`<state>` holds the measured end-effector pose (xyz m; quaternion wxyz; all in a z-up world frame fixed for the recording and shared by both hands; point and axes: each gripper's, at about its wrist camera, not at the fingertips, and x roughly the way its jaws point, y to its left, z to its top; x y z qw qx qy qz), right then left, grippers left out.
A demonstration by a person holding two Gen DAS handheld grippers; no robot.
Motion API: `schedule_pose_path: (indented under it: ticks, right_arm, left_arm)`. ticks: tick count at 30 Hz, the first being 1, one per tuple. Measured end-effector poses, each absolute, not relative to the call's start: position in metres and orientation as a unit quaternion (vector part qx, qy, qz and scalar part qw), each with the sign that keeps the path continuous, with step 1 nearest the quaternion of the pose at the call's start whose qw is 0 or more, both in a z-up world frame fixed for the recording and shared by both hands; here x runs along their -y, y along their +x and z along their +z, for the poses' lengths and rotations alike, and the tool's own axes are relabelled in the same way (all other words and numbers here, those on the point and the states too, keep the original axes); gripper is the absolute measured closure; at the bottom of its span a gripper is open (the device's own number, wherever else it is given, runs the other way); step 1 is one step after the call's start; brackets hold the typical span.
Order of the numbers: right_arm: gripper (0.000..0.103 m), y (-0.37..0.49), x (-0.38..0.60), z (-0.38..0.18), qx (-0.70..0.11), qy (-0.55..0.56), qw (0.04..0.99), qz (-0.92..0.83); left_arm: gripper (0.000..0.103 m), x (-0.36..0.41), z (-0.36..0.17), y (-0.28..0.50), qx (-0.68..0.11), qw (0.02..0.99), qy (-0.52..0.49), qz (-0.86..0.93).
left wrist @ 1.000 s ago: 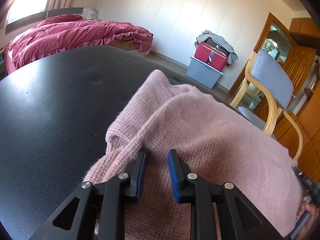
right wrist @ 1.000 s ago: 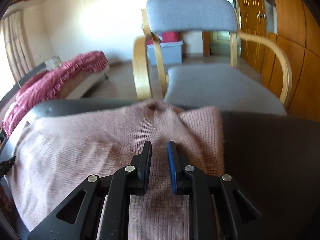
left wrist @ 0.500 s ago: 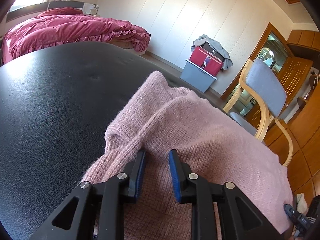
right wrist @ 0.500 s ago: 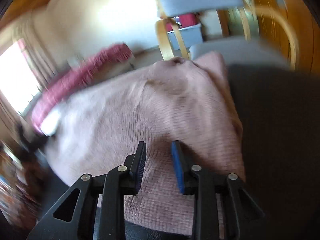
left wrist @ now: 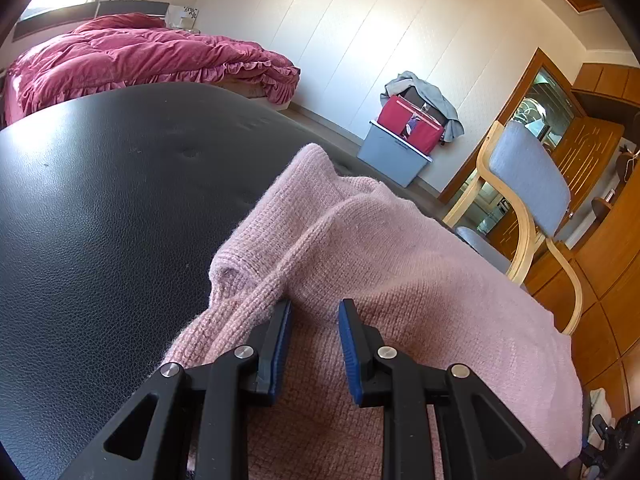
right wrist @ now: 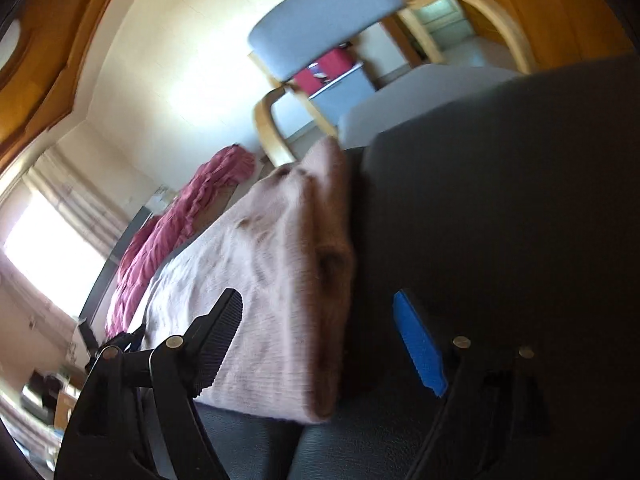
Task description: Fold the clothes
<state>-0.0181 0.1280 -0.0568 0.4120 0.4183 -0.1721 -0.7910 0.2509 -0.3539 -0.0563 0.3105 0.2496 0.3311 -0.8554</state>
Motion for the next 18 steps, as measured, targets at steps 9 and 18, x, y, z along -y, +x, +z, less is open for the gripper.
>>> schedule_pose_path:
  ticks: [9,18]
  right_arm:
    - [0.050,-0.046,-0.090,-0.066,0.143,0.451,0.429,-0.770]
    - [0.086,-0.067,-0.080,-0.077,0.159,0.464,0.440,-0.752]
  left_arm:
    - [0.077,0.349,-0.055,0.247,-0.319,0.311,0.251,-0.859]
    - [0.077,0.339,-0.053,0.244,-0.313,0.319,0.248,-0.860]
